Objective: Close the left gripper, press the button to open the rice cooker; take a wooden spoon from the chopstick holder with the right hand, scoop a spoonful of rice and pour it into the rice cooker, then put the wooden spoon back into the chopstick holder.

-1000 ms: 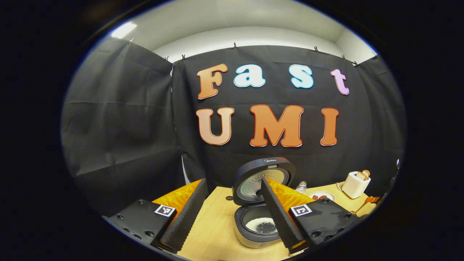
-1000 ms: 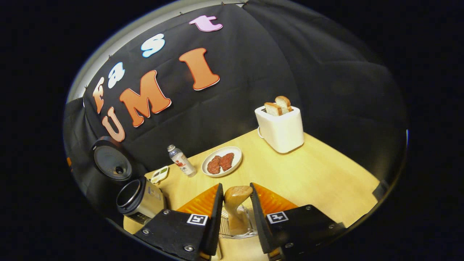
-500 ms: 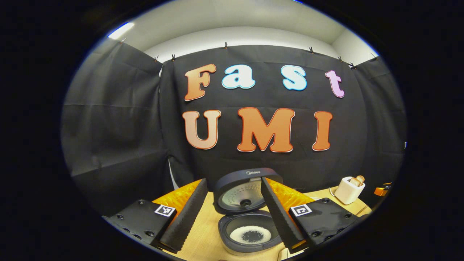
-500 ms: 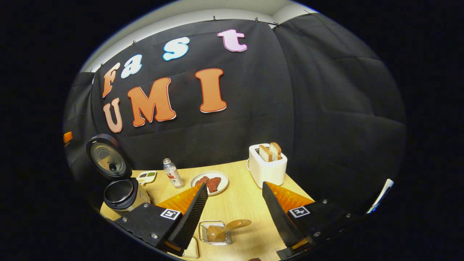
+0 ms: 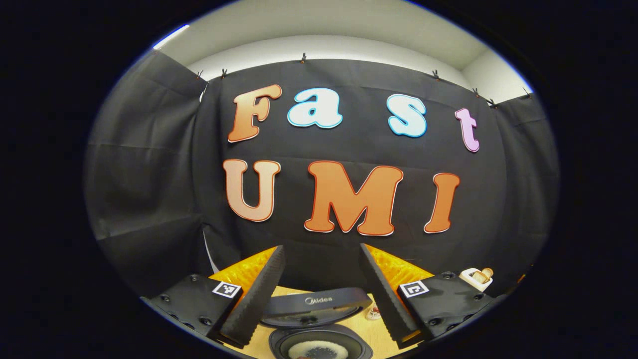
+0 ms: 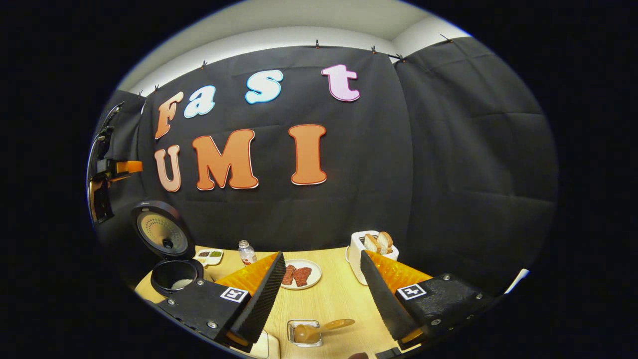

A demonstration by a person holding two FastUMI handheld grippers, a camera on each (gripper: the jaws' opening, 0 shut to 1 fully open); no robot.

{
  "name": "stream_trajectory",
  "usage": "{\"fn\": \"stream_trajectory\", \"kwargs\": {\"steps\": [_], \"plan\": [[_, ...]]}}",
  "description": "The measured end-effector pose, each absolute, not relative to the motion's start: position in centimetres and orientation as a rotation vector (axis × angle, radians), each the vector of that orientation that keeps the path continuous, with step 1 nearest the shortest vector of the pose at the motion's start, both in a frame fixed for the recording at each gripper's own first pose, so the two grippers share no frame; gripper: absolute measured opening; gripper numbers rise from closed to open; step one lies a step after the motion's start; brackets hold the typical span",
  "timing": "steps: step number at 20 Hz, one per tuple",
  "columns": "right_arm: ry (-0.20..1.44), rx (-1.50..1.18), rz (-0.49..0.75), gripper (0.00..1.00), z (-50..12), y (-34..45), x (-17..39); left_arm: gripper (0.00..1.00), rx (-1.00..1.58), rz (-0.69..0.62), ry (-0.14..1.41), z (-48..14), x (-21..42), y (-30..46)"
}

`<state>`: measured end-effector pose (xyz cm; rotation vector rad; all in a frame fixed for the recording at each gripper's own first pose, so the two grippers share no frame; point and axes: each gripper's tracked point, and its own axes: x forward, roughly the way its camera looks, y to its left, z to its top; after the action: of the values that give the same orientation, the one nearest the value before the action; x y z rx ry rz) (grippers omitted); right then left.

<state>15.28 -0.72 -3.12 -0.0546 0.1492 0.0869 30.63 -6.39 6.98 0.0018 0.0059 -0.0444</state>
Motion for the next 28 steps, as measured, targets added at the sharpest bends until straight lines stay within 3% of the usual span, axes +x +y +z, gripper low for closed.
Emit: {"fn": "stream_trajectory", "kwargs": {"steps": [7,12,16,28], "plan": [[0.151,-0.024,0.048,0.93,-2.3,-1.7,15.1,0.98,0.093,-0.047,0.108,2.1,37.1,-7.5],[0.168,-0.007,0.024,0.93,-2.6,-2.5,14.5,0.99,0.086,-0.006,0.177,-1.9,38.1,-5.9],[0.183,0.015,0.021,0.93,-3.1,-2.7,14.1,1.00,0.052,-0.001,0.242,-4.5,37.1,-5.3],[0.203,0.073,0.088,0.93,-3.9,-3.3,13.0,1.00,0.048,-0.007,0.225,-7.0,28.7,-7.7]]}}
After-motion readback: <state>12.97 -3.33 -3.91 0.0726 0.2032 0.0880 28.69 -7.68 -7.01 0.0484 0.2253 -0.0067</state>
